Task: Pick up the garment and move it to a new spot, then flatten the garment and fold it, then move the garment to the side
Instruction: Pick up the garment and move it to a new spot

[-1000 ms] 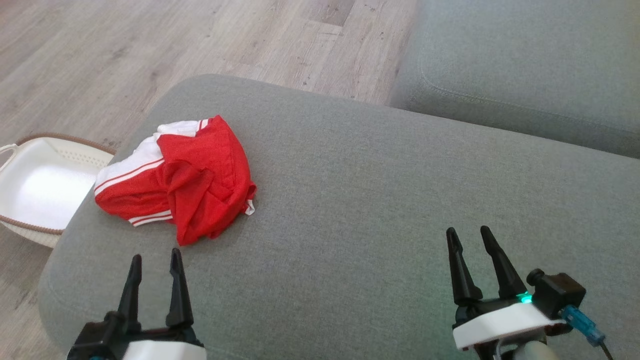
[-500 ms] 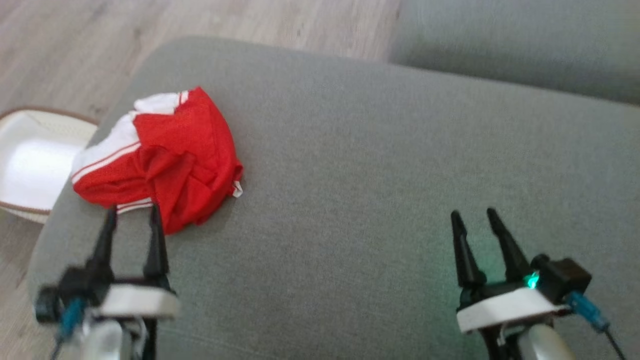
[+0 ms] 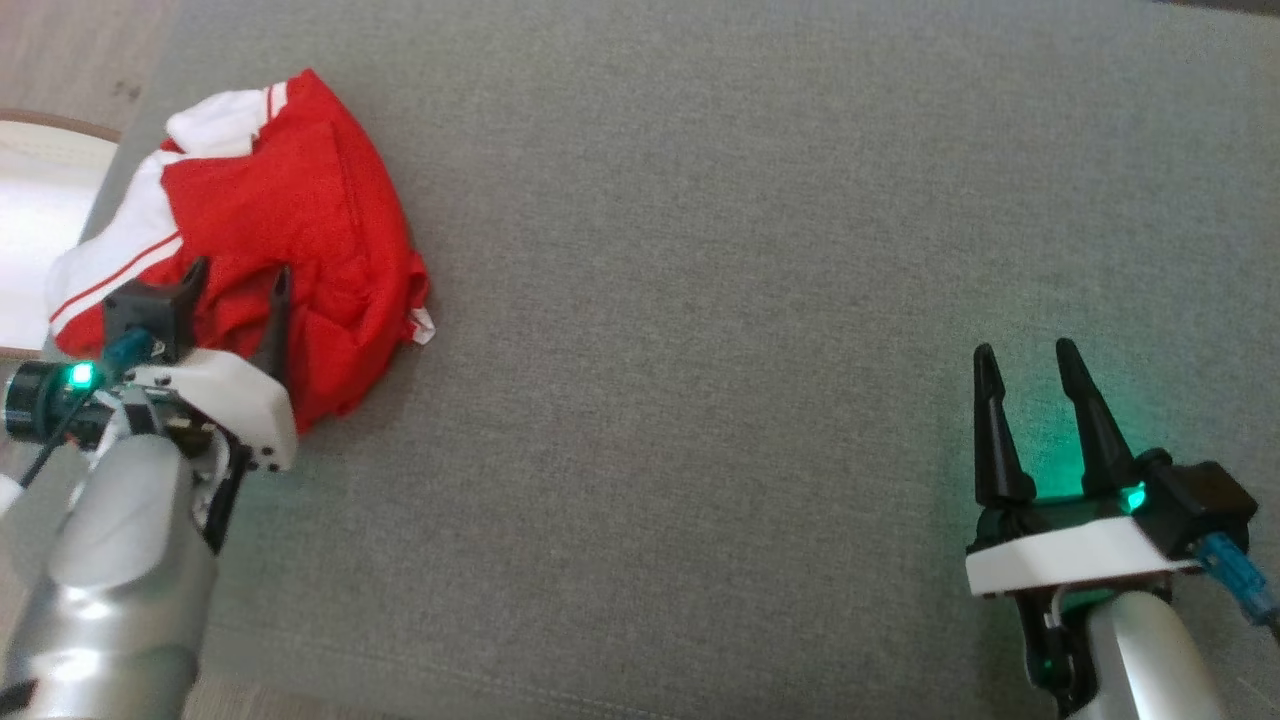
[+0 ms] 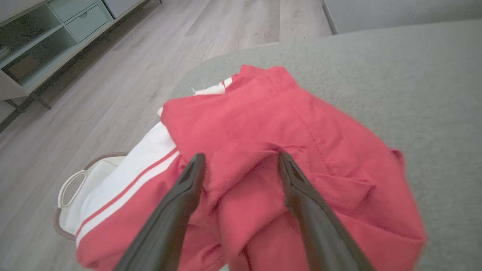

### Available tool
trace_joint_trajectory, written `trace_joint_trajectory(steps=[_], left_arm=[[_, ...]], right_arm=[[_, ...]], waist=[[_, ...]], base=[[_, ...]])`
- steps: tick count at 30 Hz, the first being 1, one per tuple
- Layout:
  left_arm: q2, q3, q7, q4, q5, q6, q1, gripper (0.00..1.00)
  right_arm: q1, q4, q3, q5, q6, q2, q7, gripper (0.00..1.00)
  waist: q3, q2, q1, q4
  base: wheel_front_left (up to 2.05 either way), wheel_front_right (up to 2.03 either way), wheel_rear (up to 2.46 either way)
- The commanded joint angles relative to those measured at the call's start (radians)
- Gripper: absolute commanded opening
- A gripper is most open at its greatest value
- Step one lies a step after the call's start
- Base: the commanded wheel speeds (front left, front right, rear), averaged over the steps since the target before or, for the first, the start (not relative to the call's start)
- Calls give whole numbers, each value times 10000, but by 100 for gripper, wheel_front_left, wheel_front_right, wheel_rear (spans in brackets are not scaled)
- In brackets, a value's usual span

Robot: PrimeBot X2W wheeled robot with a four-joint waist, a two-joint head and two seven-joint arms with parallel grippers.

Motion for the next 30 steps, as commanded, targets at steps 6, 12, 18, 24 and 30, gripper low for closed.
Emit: trace_joint_trajectory(steps=[6, 12, 18, 24, 30], left_arm=[[1054, -261, 96, 1242, -338, 20, -1045, 100], [1144, -787, -638, 2131, -683, 19, -1337, 0], [1318, -802, -1701, 2262, -872, 18, -1611, 0], [1611, -494, -2112, 1365, -1137, 18, -1803, 0], [1979, 47, -2154, -1618, -1099, 24, -1597, 0]], right_arm=[[-336, -428, 278, -95, 77, -92, -109, 100], [-194, -366, 260, -88, 77, -85, -109, 100], [-190, -232, 297, -25, 77, -73, -109, 100], [-130, -106, 353, 137, 77, -60, -109, 100], [-66, -6, 491, 658, 77, -54, -109, 100]], waist=[[324, 0, -4, -231], [149, 0, -4, -237], [-266, 0, -4, -145], [-799, 0, -4, -127], [-1459, 0, -4, -263]], base=[[0, 0, 0], [0, 0, 0], [0, 0, 0], [0, 0, 0], [0, 0, 0]])
